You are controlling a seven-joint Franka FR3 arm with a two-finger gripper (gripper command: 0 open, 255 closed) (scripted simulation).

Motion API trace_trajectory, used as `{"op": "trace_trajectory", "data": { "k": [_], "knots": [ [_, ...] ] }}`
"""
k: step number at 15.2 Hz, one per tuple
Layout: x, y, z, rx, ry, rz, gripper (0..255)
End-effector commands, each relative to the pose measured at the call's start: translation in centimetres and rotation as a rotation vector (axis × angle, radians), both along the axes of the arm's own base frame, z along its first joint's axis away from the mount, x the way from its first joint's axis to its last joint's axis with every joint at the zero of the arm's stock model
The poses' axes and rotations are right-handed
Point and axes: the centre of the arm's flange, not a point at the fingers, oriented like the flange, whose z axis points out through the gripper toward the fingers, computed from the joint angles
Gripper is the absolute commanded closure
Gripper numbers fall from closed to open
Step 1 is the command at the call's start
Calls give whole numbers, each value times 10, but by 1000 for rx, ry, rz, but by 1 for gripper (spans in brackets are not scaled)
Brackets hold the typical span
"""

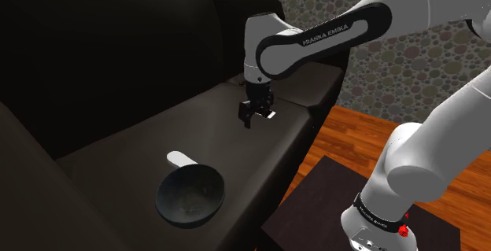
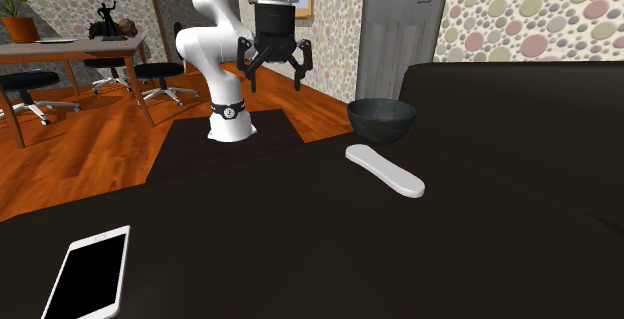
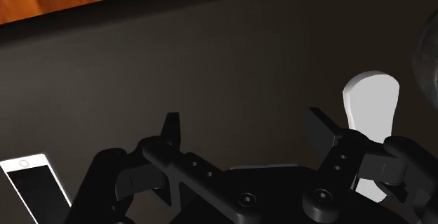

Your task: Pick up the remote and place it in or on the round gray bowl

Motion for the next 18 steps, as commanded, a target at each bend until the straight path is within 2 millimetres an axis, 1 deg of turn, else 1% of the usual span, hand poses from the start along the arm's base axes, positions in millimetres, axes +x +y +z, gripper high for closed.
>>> {"op": "trace_trajectory", "data": {
  "k": [1, 10, 18],
  "knots": [
    [13, 19, -12, 5, -2, 15, 0],
    [64, 107, -67, 21, -12, 84, 0],
    [104, 190, -115, 35, -21, 144, 0]
  ]
}}
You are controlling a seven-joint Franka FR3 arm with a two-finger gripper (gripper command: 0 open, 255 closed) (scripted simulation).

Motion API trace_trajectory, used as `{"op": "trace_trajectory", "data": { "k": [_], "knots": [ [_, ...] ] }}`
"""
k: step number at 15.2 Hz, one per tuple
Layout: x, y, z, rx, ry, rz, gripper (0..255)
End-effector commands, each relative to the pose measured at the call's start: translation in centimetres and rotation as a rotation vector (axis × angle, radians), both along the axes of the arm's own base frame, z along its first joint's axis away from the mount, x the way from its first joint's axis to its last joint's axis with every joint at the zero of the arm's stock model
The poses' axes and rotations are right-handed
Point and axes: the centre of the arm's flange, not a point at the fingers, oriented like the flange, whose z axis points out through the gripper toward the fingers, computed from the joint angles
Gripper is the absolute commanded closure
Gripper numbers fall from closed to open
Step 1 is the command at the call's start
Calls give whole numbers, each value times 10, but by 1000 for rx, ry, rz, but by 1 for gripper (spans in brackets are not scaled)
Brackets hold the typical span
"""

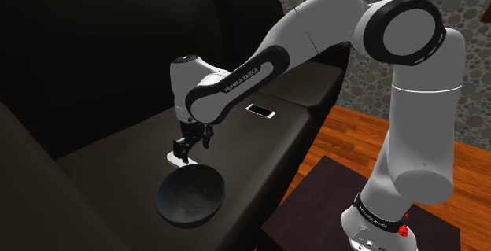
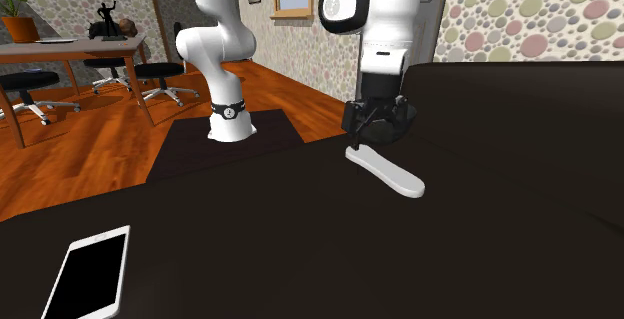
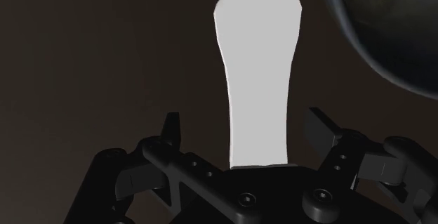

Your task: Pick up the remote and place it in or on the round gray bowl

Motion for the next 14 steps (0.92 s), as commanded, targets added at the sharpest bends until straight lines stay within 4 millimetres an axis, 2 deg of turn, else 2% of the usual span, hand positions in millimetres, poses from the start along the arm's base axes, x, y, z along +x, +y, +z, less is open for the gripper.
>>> {"op": "trace_trajectory", "data": {
  "k": [1, 2, 9, 14],
  "knots": [
    [8, 18, -11, 4, -2, 15, 0],
    [10, 23, -14, 5, -3, 19, 0],
    [10, 22, -51, 5, -3, 19, 0],
    [10, 22, -54, 5, -3, 19, 0]
  ]
}}
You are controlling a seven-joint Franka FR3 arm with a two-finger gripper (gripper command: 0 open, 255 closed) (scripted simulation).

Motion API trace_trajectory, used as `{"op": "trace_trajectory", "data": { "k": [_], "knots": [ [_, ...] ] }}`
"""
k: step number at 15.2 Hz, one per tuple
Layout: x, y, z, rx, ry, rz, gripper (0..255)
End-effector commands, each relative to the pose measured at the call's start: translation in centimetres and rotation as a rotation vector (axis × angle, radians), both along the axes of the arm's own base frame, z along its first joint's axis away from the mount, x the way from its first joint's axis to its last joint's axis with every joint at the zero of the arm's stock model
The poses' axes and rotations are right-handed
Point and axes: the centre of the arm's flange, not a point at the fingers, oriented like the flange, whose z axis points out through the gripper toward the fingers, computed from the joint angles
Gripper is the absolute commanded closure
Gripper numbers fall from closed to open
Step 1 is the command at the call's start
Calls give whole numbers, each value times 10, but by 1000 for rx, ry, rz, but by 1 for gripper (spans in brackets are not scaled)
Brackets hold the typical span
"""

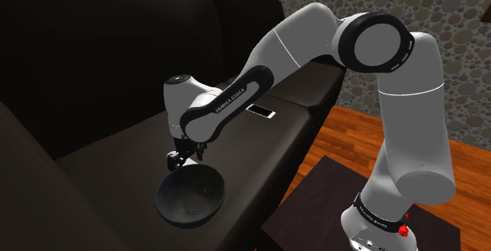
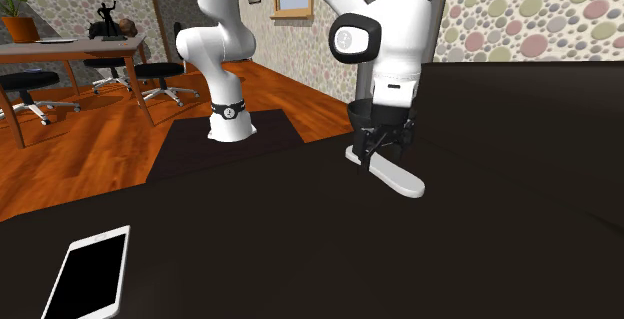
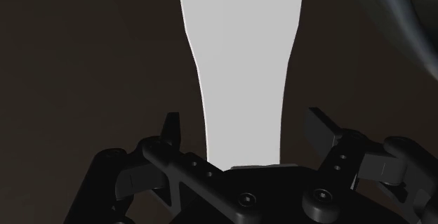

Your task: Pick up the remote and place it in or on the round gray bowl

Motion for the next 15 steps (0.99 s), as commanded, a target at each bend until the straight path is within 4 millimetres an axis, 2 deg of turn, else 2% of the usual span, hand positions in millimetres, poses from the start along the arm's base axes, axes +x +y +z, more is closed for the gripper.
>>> {"op": "trace_trajectory", "data": {
  "k": [1, 3, 4, 13, 15],
  "knots": [
    [0, 0, 0, 0, 0, 0, 0],
    [0, 0, 0, 0, 0, 0, 0],
    [0, 0, 0, 0, 0, 0, 255],
    [0, 0, 0, 0, 0, 0, 255],
    [0, 0, 10, 0, 0, 0, 255]
  ]
}}
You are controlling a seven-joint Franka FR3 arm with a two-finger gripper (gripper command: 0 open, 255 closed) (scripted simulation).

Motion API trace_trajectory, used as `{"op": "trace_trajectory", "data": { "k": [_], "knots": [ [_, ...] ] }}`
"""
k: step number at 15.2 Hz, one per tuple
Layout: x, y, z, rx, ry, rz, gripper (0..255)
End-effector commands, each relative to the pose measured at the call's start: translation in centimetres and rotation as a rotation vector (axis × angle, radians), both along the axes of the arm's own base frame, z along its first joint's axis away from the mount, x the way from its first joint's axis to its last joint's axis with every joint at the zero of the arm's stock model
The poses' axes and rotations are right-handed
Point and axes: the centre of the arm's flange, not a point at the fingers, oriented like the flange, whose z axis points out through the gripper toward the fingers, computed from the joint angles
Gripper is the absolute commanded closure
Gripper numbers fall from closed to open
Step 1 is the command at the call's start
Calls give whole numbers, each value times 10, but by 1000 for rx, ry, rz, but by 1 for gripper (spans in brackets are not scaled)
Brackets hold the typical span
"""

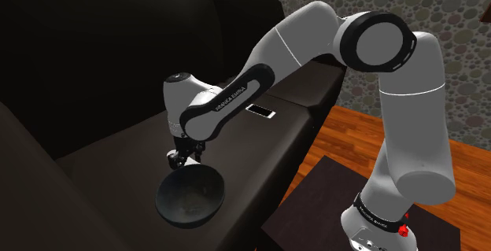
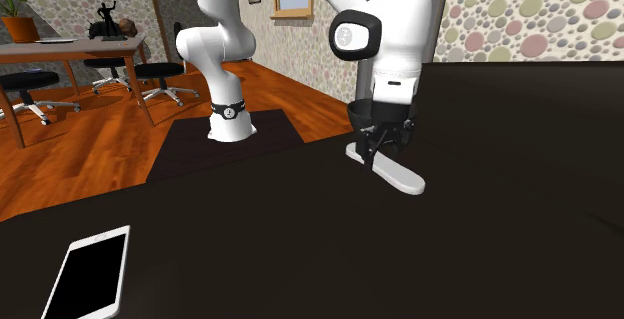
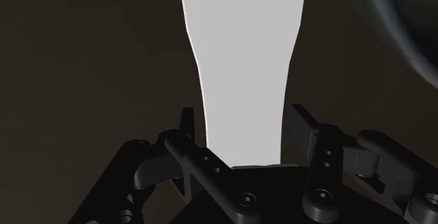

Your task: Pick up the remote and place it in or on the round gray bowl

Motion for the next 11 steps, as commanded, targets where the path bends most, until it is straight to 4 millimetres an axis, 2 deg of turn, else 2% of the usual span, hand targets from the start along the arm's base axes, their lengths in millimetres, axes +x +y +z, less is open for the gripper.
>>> {"op": "trace_trajectory", "data": {
  "k": [1, 11],
  "knots": [
    [0, 0, 10, 0, 0, 0, 255],
    [0, 0, 63, 0, 0, 0, 255]
  ]
}}
